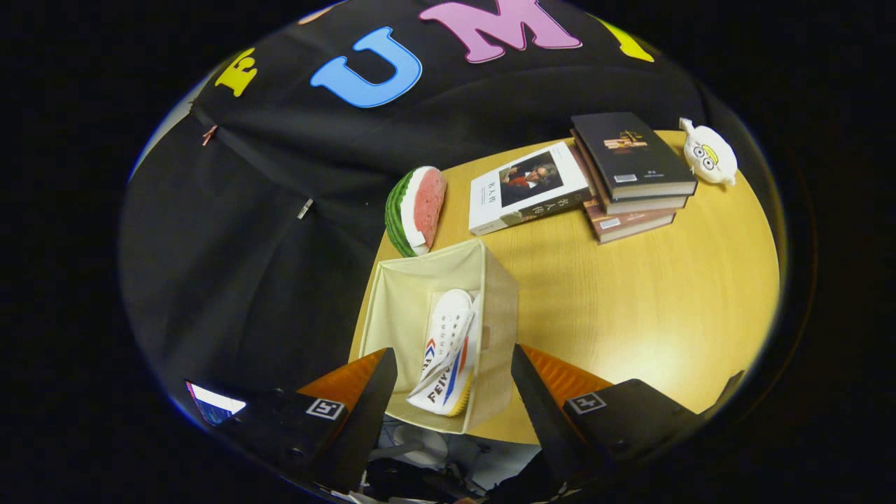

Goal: Open the storage box then place both shoes into the box .Put the left shoe in first, then the right shoe, with the right side of both shoes facing outward in a uniform manner.

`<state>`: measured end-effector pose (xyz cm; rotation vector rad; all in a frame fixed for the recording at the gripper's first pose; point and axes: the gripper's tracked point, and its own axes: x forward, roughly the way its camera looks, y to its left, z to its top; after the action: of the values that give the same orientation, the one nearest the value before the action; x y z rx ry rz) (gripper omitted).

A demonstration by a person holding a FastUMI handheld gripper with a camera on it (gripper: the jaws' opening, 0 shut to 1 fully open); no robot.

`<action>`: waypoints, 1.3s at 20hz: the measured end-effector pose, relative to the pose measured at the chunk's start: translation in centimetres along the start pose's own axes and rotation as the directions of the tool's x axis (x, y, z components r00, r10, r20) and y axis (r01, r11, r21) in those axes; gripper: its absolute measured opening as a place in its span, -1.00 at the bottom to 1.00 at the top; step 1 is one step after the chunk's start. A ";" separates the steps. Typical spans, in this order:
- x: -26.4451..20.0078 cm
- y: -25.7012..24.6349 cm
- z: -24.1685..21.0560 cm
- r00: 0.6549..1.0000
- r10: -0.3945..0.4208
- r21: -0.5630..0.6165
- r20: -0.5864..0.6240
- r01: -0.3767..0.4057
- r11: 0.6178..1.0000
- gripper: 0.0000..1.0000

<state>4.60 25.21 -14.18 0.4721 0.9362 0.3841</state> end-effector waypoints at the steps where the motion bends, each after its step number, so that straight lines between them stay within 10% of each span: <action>1: -0.9 -0.9 0.4 0.999 -0.019 -0.022 0.027 0.020 1.000 0.97; 8: -8.9 -6.5 5.3 0.929 -0.145 -0.170 0.339 0.212 0.962 0.97; 21: -26.2 -10.7 9.1 0.556 -0.150 -0.194 0.817 0.510 0.838 0.97; 26: -29.3 -10.8 7.8 0.501 -0.142 -0.187 0.854 0.551 0.813 0.96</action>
<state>-3.47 -0.39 3.55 -0.0244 -0.0173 -0.0507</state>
